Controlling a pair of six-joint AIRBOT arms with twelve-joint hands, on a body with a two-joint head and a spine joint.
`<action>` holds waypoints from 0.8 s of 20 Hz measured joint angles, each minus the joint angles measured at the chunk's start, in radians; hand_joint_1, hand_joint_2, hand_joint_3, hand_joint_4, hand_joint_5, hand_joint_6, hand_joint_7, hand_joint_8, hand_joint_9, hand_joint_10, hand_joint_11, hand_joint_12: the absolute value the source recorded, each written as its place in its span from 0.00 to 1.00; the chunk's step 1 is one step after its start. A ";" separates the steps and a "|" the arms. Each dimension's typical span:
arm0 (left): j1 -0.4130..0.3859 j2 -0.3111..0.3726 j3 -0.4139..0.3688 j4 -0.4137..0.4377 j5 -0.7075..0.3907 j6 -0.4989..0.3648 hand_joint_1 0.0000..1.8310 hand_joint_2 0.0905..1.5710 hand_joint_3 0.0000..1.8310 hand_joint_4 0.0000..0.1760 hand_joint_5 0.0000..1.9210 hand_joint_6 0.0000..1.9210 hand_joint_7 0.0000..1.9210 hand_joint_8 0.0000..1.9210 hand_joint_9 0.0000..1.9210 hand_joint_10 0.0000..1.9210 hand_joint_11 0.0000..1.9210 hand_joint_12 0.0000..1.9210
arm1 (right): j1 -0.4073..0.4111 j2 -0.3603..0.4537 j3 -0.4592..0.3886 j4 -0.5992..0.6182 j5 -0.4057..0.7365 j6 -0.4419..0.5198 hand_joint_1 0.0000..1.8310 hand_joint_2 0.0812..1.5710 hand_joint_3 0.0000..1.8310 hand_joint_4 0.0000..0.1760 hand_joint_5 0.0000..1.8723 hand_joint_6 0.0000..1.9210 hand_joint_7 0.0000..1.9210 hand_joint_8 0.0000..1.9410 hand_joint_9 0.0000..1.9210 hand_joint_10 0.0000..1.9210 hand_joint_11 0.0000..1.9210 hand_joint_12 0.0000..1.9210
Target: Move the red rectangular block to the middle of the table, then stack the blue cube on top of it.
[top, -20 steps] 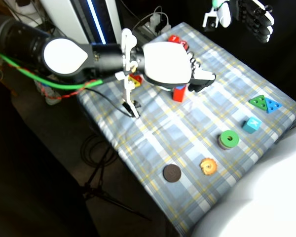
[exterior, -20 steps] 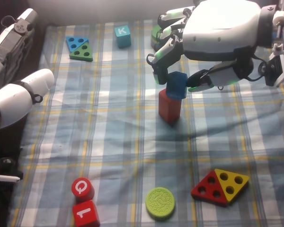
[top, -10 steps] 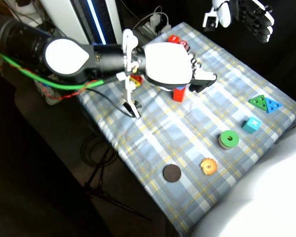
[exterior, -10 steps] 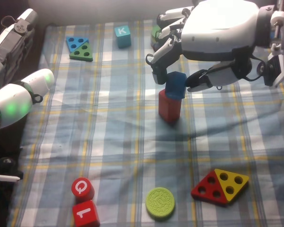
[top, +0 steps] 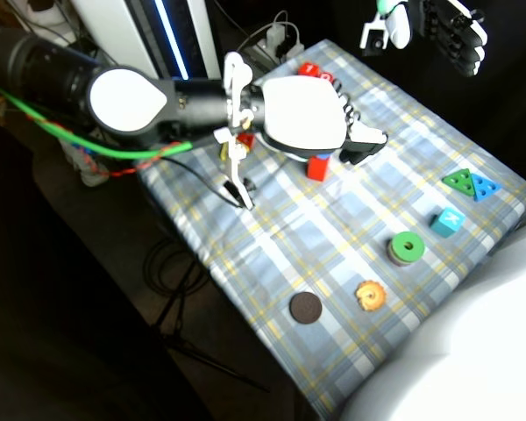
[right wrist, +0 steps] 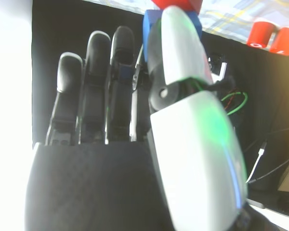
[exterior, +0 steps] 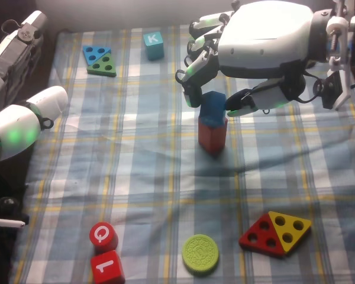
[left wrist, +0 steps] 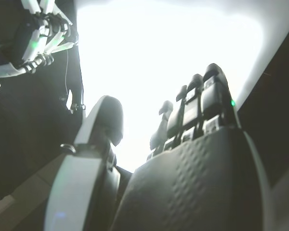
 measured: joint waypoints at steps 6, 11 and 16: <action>0.000 0.000 0.000 0.000 0.000 0.000 0.44 0.93 0.00 0.57 0.00 0.00 0.00 0.00 0.00 0.00 0.00 0.00 | -0.005 -0.002 0.002 0.002 -0.007 0.001 0.65 0.75 0.00 0.00 0.48 0.56 0.41 0.72 0.22 0.77 0.06 1.00; 0.000 0.000 0.000 0.000 0.000 0.000 0.45 0.93 0.00 0.65 0.00 0.00 0.00 0.00 0.00 0.00 0.00 0.00 | -0.006 -0.002 0.002 0.002 -0.009 0.000 0.65 0.74 0.00 0.00 0.50 0.53 0.41 0.71 0.19 0.78 0.01 1.00; 0.000 0.000 0.000 -0.001 0.000 0.000 0.43 0.93 0.00 0.58 0.00 0.00 0.00 0.00 0.00 0.00 0.00 0.00 | -0.010 -0.002 0.002 0.009 -0.008 0.002 0.66 0.74 0.00 0.00 0.50 0.51 0.42 0.71 0.21 0.77 0.05 1.00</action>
